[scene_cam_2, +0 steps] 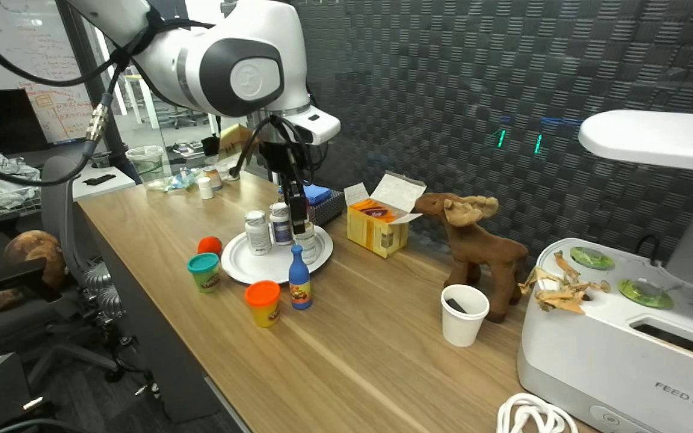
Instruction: Pick up the bottles from the table and put them on the white plate.
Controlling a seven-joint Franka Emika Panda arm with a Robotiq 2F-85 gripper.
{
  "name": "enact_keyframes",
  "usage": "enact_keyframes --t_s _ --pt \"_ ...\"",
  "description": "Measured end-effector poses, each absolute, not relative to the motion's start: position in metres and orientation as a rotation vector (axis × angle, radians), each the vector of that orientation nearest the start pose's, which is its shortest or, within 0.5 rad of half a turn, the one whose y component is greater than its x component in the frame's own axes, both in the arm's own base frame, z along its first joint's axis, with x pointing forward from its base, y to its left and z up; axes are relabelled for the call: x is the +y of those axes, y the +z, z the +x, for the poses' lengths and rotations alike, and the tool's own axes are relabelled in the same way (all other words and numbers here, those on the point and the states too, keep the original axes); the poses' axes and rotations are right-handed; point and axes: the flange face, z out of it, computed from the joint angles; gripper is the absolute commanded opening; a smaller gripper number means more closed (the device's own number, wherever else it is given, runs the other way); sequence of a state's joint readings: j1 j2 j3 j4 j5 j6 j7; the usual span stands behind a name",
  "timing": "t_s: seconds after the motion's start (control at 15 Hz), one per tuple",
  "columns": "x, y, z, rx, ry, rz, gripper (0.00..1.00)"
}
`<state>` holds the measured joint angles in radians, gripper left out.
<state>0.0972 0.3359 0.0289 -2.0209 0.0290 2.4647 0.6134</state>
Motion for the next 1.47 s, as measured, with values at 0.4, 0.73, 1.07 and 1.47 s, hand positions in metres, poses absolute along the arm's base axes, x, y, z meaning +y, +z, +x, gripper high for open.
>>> enact_keyframes --t_s 0.4,0.73,1.07,1.47 --pt "0.092 0.308 0.606 0.725 -0.203 -2.975 1.00" --pt "0.106 0.335 0.594 0.683 -0.295 -2.995 1.00" --pt "0.106 0.360 0.566 0.717 -0.372 -3.031 1.00" --pt "0.092 0.353 0.504 0.711 -0.260 -3.166 1.00"
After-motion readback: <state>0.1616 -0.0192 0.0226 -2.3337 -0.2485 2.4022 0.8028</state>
